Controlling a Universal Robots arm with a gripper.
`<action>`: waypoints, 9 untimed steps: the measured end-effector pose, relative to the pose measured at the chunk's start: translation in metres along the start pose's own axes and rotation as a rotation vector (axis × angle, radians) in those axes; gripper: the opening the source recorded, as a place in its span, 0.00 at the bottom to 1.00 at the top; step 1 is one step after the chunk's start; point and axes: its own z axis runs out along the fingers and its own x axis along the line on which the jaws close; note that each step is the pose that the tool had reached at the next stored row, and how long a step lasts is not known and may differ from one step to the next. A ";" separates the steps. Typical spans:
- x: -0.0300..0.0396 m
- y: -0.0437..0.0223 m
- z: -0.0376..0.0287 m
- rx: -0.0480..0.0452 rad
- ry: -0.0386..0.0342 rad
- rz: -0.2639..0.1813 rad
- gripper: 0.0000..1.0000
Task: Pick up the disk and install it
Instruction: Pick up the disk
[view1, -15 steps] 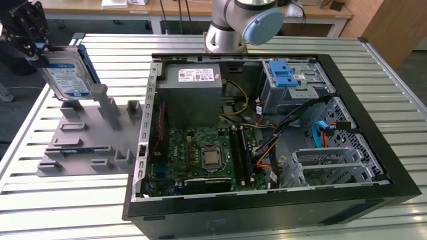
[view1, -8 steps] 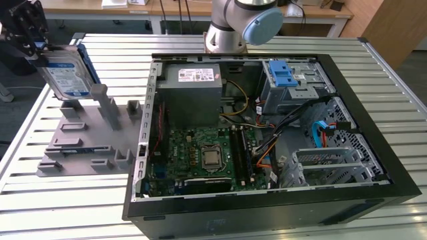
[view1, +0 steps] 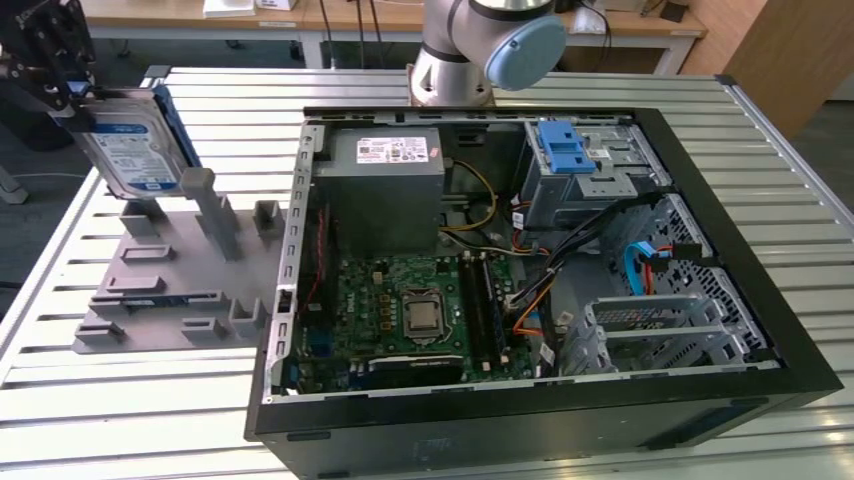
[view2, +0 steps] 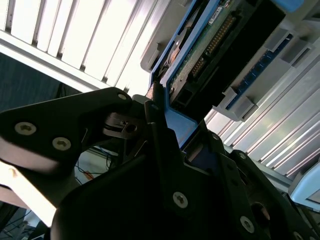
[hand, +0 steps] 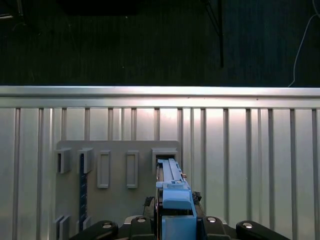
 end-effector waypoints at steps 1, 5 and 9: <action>0.0000 0.0000 -0.0005 0.0001 -0.0001 0.000 0.36; -0.0001 0.0001 -0.0021 0.0002 0.0000 0.000 0.36; -0.0002 0.0001 -0.0036 0.0001 0.0002 0.000 0.36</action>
